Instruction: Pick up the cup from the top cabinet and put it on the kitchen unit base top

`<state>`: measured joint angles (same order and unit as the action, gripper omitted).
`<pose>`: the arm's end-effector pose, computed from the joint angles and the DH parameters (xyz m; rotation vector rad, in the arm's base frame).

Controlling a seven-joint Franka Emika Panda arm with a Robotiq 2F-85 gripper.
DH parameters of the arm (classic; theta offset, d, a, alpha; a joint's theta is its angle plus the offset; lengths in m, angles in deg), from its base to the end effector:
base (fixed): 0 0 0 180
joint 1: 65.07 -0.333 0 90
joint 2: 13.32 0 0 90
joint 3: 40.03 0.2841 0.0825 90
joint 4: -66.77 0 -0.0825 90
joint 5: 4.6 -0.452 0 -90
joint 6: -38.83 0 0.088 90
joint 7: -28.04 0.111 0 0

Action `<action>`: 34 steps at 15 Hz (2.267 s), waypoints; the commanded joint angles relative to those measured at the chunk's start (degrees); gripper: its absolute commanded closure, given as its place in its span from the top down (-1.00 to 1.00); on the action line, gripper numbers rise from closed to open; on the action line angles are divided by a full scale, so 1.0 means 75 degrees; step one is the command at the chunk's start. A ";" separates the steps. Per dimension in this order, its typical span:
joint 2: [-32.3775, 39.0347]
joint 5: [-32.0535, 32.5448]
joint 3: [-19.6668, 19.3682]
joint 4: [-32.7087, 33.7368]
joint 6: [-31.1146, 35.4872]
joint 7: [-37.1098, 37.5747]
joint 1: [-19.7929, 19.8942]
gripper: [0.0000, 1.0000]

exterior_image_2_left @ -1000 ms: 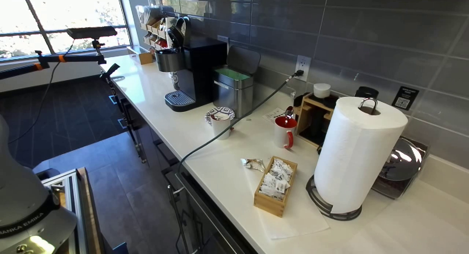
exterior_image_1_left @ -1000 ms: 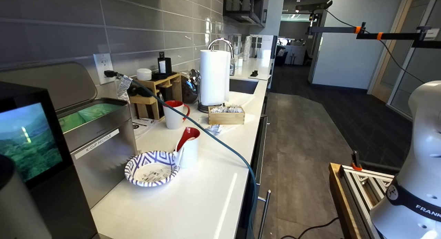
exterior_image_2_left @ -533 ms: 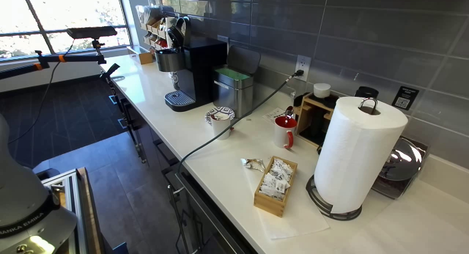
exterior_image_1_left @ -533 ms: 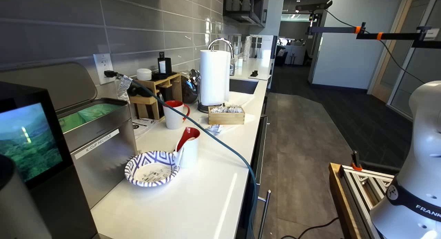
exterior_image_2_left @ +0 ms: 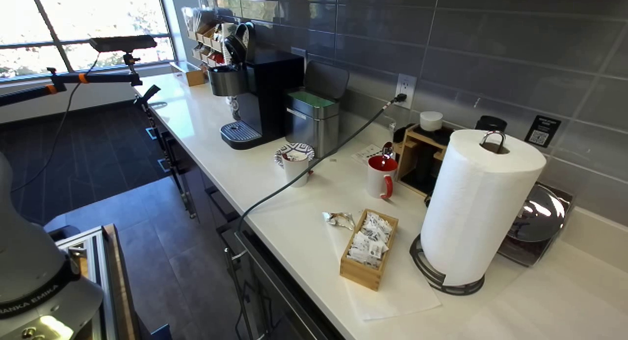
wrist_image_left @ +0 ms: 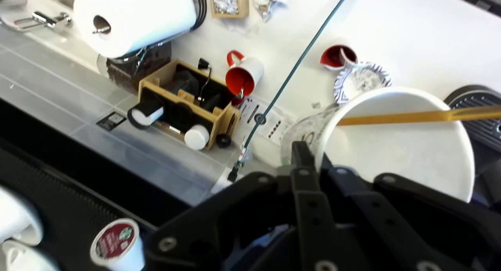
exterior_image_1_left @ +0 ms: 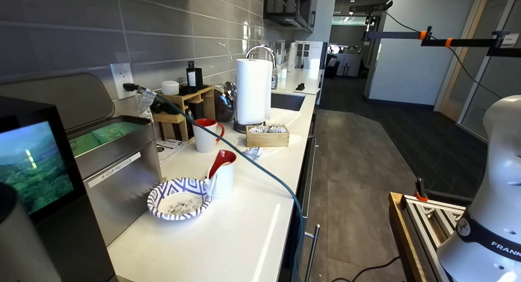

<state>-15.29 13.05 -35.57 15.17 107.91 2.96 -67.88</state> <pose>0.4806 0.0215 0.9049 2.7378 0.5618 0.4129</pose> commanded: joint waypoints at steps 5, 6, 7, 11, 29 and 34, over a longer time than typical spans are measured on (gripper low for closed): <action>-0.0956 -0.0484 -0.0126 -0.2559 -0.0120 0.1147 0.0054 -0.98; -0.1098 -0.0689 -0.0141 -0.2859 -0.0127 0.1254 0.0039 -0.98; -0.1187 -0.0799 -0.0143 -0.3080 -0.0104 0.1310 0.0024 -0.98; -0.0863 -0.0639 -0.0079 -0.2679 -0.0208 0.1242 0.0010 -0.94; -0.3149 -0.2853 -0.0747 -0.8725 0.2029 0.1544 0.0071 -0.98; -0.3065 -0.2617 -0.0740 -0.8788 0.2060 0.1533 0.0014 -0.94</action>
<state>-38.36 -6.62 -40.97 -50.91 123.49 14.37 -67.57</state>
